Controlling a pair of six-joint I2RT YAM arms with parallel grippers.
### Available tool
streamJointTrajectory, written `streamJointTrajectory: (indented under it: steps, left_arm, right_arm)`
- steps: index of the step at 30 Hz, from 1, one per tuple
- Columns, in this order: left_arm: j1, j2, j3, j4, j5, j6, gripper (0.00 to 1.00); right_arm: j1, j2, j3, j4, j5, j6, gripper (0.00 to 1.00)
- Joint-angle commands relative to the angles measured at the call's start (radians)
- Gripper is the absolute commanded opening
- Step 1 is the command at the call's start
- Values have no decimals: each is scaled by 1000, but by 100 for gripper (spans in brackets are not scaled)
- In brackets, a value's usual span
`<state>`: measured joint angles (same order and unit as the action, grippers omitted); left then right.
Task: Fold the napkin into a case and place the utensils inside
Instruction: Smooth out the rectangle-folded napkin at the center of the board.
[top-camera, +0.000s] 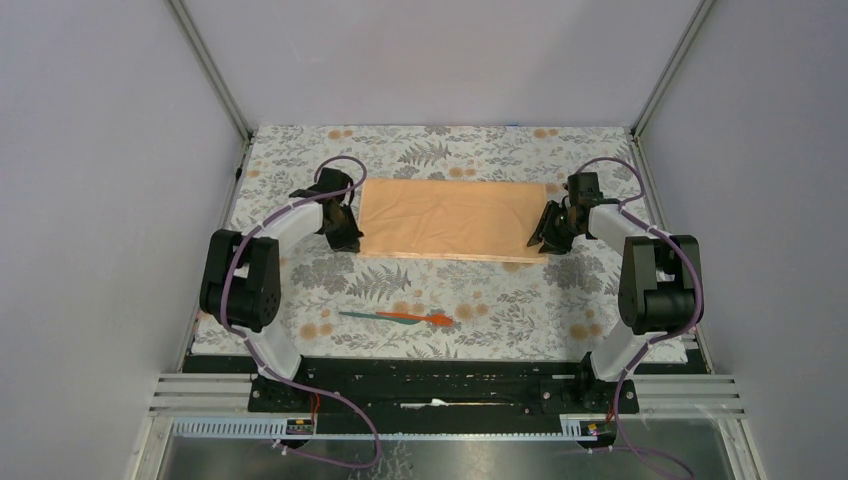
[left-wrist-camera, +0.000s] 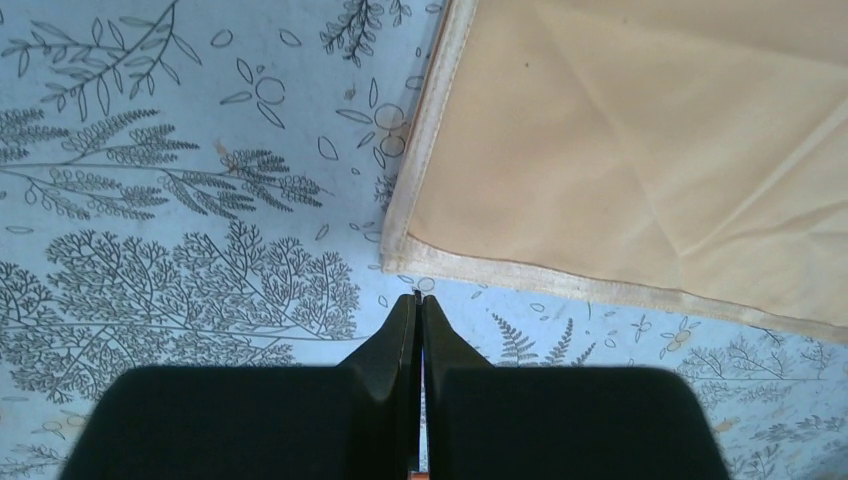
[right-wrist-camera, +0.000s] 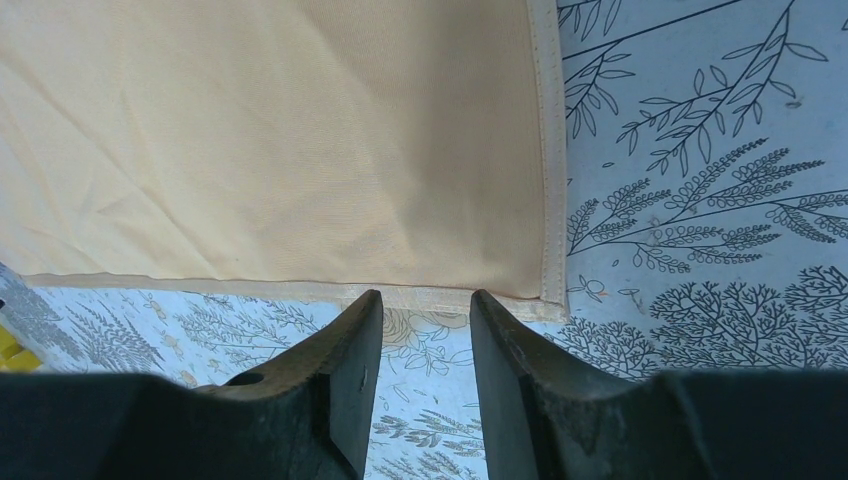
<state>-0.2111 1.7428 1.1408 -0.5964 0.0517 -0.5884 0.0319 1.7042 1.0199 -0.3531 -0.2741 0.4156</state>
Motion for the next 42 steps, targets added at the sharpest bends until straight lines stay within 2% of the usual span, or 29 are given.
streamJointTrajectory:
  steps: [1, 5, 8, 10, 15, 18, 20, 23, 26, 34, 42]
  left_arm:
    - [-5, -59, -33, 18, 3, -17, 0]
    - [1, -35, -18, 16, -17, -4, 2]
    - [25, 12, 37, -8, -6, -2, 22]
    - [29, 39, 64, -14, -9, 3, 32]
    - [26, 73, 77, -17, 21, -11, 40]
    - [16, 20, 36, 4, 29, -37, 54]
    - [15, -31, 10, 11, 44, -56, 58]
    - [16, -83, -28, 21, 80, -93, 60]
    - [27, -108, -59, 41, 123, -165, 60]
    - [62, -39, -77, 14, 157, -544, 55]
    - [65, 46, -7, -29, 45, -707, 51]
  right_arm:
    - [3, -24, -7, 11, -8, -12, 44]
    - [5, -23, -6, 11, -16, -11, 47]
    - [5, -11, 5, 12, -37, -4, 49]
    - [8, -7, 6, 11, -37, -2, 49]
    - [7, 9, -17, 20, 8, 31, 48]
    - [6, 11, -45, 34, 62, 60, 45]
    - [5, 23, -61, 39, 80, 67, 41]
    - [-3, 16, -84, 35, 102, 70, 32]
    - [-4, -20, -106, 35, 104, 66, 28]
    - [-2, -30, -103, 48, 69, 50, 27]
    - [-3, -28, -109, 63, 62, 38, 27]
